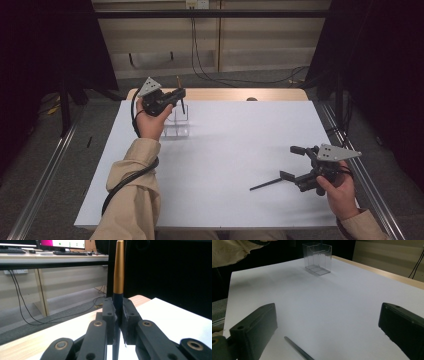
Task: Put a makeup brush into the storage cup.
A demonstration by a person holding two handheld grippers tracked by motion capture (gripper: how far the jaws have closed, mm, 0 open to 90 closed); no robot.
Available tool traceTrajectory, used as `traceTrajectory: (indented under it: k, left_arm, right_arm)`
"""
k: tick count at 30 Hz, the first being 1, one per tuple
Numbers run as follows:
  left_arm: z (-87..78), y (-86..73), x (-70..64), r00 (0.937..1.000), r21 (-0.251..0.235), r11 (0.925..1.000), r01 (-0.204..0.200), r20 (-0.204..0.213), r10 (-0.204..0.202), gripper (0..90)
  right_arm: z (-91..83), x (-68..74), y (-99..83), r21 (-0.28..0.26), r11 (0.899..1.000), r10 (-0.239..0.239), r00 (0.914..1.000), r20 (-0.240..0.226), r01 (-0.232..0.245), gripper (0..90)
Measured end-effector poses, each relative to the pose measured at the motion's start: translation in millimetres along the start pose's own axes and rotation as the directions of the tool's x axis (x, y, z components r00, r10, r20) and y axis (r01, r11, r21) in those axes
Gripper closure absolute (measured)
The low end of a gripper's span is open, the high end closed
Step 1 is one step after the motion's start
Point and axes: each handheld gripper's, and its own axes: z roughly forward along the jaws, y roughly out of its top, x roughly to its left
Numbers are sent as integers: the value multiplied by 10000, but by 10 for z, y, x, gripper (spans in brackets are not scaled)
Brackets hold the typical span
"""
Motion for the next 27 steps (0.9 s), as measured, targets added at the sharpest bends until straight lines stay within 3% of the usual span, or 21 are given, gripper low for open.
traceTrajectory:
  k: [16,27]
  left_arm:
    - [49,-146,-10,9999,178,9998,-59,-123,61,830]
    - [35,-233,5,9997,185,9997,133,-198,-130,830]
  right_arm:
    - [-6,-2,3,-9,10000,-26,10000,-35,26,12]
    - [10,-8,0,35,10000,-37,10000,-77,37,11]
